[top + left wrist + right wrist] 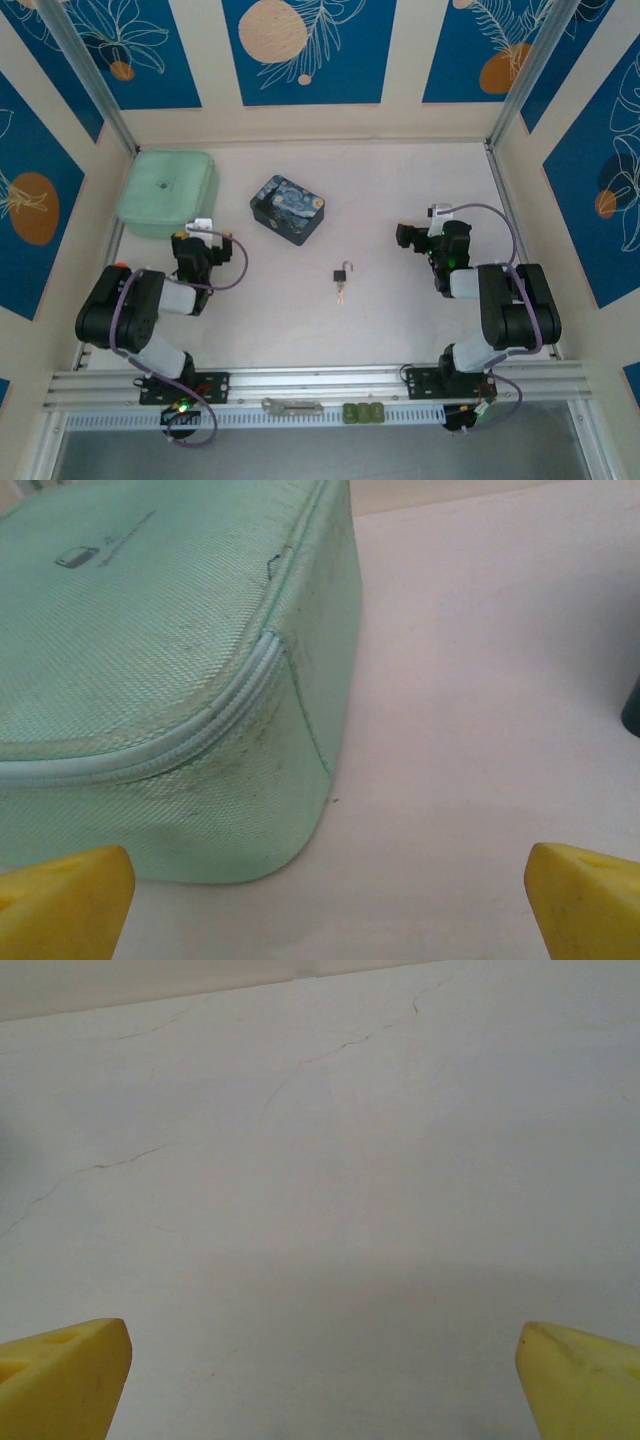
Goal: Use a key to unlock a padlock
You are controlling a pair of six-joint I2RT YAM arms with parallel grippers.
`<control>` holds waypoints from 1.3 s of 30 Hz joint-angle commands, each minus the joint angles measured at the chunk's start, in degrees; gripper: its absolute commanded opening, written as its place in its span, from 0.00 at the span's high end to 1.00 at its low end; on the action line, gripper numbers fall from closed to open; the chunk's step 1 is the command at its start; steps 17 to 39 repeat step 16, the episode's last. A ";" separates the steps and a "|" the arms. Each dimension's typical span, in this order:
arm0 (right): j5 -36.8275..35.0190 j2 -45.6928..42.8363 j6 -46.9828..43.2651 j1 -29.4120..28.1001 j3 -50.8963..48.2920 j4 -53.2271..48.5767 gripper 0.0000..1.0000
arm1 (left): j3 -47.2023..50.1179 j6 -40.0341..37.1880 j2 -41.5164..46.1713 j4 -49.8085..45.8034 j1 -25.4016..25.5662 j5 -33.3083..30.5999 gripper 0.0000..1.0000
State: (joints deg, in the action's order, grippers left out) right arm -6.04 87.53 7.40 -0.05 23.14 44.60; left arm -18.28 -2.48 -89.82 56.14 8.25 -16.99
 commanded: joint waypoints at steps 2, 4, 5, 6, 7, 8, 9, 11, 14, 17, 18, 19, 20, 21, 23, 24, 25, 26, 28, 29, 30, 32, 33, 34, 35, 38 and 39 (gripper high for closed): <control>-1.14 -0.34 -1.25 -0.29 0.75 1.64 0.01 | -1.82 -0.41 -0.14 1.10 -0.96 2.14 0.00; -1.17 -0.34 -1.29 -0.38 0.68 1.80 0.01 | -1.76 -0.61 -0.47 1.97 -0.96 2.05 0.00; -1.16 -0.34 -1.25 -0.38 0.66 1.85 0.01 | -1.84 -0.44 -0.15 1.06 -0.96 2.14 0.00; -1.16 -0.39 -1.27 -0.38 0.56 1.82 0.01 | -1.84 -0.45 -0.26 1.31 -1.00 2.14 0.00; -1.16 -0.43 -1.28 -0.38 0.59 1.81 0.01 | -1.83 -0.59 -0.36 1.64 -0.96 2.10 0.00; -1.19 -0.38 -1.28 -0.43 0.59 1.83 0.01 | -1.84 -0.43 -0.18 1.16 -0.96 2.14 0.00; -1.17 -0.34 -1.29 -0.38 0.68 1.85 0.01 | -1.84 -0.55 -0.28 1.56 -0.96 2.14 0.00; -1.25 -0.34 -1.33 -0.38 0.70 1.76 0.01 | -1.88 -0.35 -0.24 1.13 -0.95 2.18 0.00; -1.25 -0.38 -1.33 -0.36 0.68 1.76 0.01 | -2.27 0.66 -0.14 0.27 -1.86 2.87 0.00; -1.24 -0.43 -1.33 -0.47 0.55 1.98 0.01 | -2.37 1.16 -0.02 -0.15 -2.36 3.37 0.00; -1.24 -0.43 -1.33 -0.47 0.55 1.98 0.01 | -2.37 1.16 -0.02 -0.15 -2.36 3.37 0.00; -1.24 -0.43 -1.33 -0.47 0.55 1.98 0.01 | -2.37 1.16 -0.02 -0.15 -2.36 3.37 0.00; -1.24 -0.43 -1.33 -0.47 0.55 1.98 0.01 | -2.37 1.16 -0.02 -0.15 -2.36 3.37 0.00; -1.24 -0.43 -1.33 -0.47 0.55 1.98 0.01 | -2.37 1.16 -0.02 -0.15 -2.36 3.37 0.00; -1.24 -0.43 -1.33 -0.47 0.55 1.98 0.01 | -2.37 1.16 -0.02 -0.15 -2.36 3.37 0.00; -1.24 -0.43 -1.33 -0.47 0.55 1.98 0.01 | -2.37 1.16 -0.02 -0.15 -2.36 3.37 0.00; -1.24 -0.43 -1.33 -0.47 0.55 1.98 0.01 | -2.37 1.16 -0.02 -0.15 -2.36 3.37 0.00; -1.24 -0.43 -1.33 -0.47 0.55 1.98 0.01 | -2.37 1.16 -0.02 -0.15 -2.36 3.37 0.00; -1.24 -0.43 -1.33 -0.47 0.55 1.98 0.01 | -2.37 1.16 -0.02 -0.15 -2.36 3.37 0.00; -1.24 -0.43 -1.33 -0.47 0.55 1.98 0.01 | -2.37 1.16 -0.02 -0.15 -2.36 3.37 0.00; -1.24 -0.43 -1.33 -0.47 0.55 1.98 0.01 | -2.37 1.16 -0.02 -0.15 -2.36 3.37 0.00; -1.24 -0.43 -1.33 -0.47 0.55 1.98 0.01 | -2.37 1.16 -0.02 -0.15 -2.36 3.37 0.00; -1.24 -0.43 -1.33 -0.47 0.55 1.98 0.01 | -2.37 1.16 -0.02 -0.15 -2.36 3.37 0.00; -1.24 -0.43 -1.33 -0.47 0.55 1.98 0.01 | -2.37 1.16 -0.02 -0.15 -2.36 3.37 0.00; -1.24 -0.43 -1.33 -0.47 0.55 1.98 0.01 | -2.37 1.16 -0.02 -0.15 -2.36 3.37 0.00; -1.24 -0.43 -1.33 -0.47 0.55 1.98 0.01 | -2.37 1.16 -0.02 -0.15 -2.36 3.37 0.00; -1.24 -0.43 -1.33 -0.47 0.55 1.98 0.01 | -2.37 1.16 -0.02 -0.15 -2.36 3.37 0.00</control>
